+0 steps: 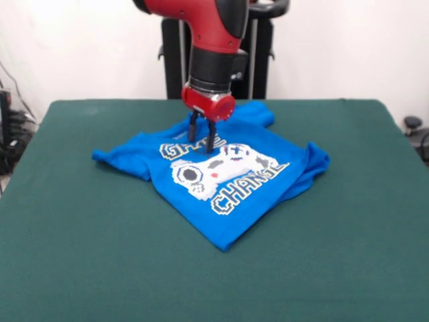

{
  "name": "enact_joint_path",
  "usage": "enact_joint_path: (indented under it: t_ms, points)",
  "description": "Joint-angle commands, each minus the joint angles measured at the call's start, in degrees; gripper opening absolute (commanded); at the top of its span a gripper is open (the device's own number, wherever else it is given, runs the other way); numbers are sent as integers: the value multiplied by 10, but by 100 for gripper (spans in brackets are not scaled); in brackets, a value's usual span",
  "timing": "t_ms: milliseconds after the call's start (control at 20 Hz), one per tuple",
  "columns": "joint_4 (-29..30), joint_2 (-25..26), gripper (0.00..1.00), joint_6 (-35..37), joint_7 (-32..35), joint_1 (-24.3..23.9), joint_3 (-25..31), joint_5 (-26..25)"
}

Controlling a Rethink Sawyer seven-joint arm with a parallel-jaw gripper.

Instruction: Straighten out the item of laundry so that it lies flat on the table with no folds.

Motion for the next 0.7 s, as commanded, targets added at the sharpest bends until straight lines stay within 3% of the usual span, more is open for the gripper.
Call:
enact_joint_path:
  t_ms: [50,150,200,700]
  points:
    - [-4,42,100,122,-4,-16,24,-18]
    - [-2,39,100,131,-4,-13,21,-15]
    - [-1,37,0,134,-1,-11,20,-15]
    - [14,27,0,156,18,-4,21,0]
